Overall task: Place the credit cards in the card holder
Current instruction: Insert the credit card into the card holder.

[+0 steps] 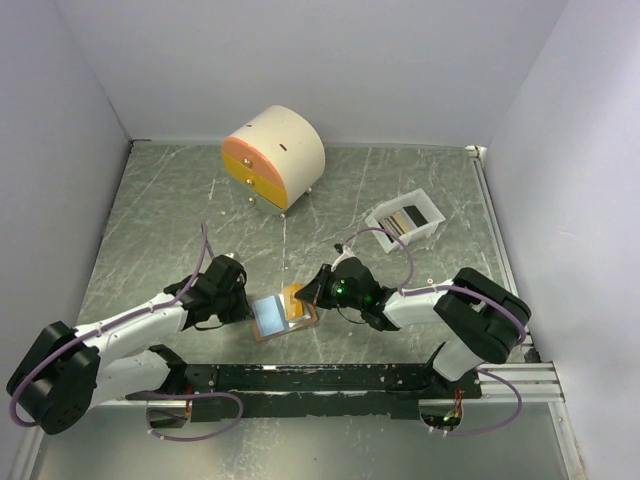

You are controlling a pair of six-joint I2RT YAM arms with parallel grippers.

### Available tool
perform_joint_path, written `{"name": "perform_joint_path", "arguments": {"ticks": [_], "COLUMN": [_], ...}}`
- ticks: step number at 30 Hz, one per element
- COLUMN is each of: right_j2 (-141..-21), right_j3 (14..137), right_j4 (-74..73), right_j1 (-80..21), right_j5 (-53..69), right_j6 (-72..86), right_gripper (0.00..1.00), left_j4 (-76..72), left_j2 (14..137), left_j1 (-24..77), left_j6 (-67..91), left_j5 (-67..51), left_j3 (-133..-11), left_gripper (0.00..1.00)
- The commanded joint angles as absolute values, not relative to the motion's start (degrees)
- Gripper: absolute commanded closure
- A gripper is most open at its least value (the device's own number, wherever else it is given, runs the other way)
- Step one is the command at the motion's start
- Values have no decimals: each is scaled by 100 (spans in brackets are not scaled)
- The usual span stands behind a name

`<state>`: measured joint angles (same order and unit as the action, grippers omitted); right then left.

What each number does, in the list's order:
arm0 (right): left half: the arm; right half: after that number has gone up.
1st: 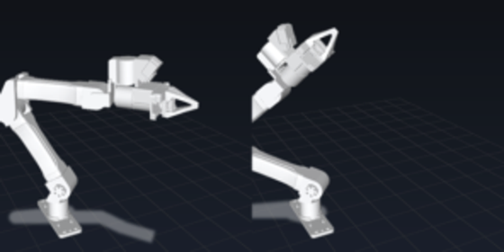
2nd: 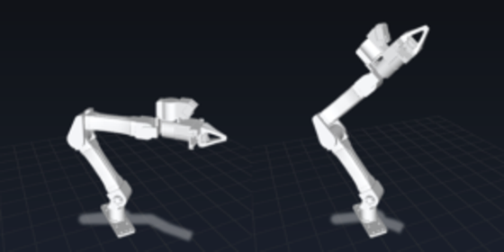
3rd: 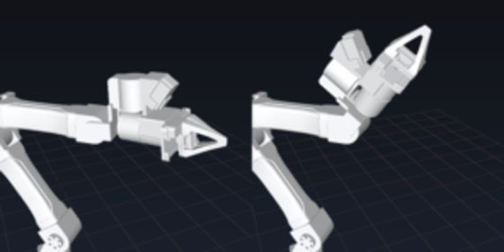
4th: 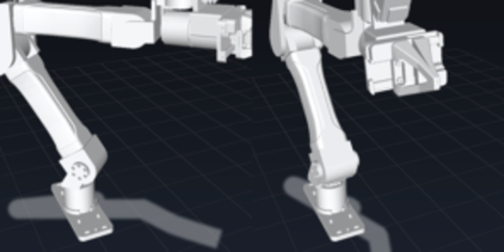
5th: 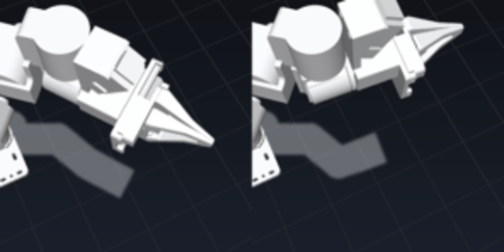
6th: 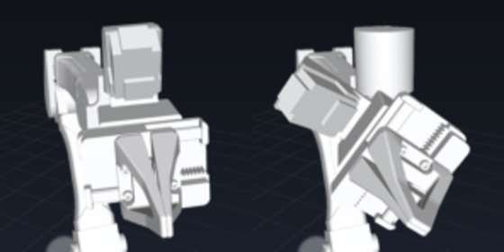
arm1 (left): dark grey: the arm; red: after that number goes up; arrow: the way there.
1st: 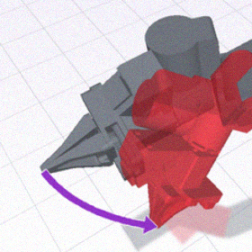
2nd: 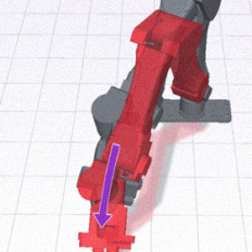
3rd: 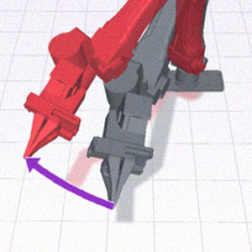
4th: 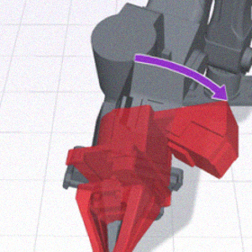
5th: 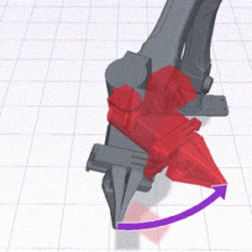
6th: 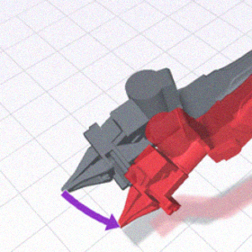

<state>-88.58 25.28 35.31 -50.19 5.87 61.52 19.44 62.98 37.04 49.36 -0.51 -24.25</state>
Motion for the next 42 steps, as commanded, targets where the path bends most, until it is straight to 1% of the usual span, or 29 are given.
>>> {"name": "perform_joint_path", "arguments": {"ticks": [1, 24, 32, 42], "right_j2": [-8957, -9486, -9551, -9604], "right_j3": [2562, 2534, 2550, 2477], "right_j4": [3823, 4361, 4163, 4267], "right_j1": [-4993, -5018, -5067, -5073], "right_j5": [587, 851, 856, 1085], "right_j6": [6141, 6135, 5919, 5995], "right_gripper": [100, 100, 100, 100], "left_j4": [1697, 1635, 1671, 1669], "left_j2": [6343, 6461, 6447, 6475], "left_j1": [3739, 3742, 3736, 3737], "left_j6": [4927, 4808, 4805, 4816], "left_j5": [103, 113, 117, 136], "left_j3": [-2342, -2420, -2434, -2417], "left_gripper": [93, 93, 93, 93]}}
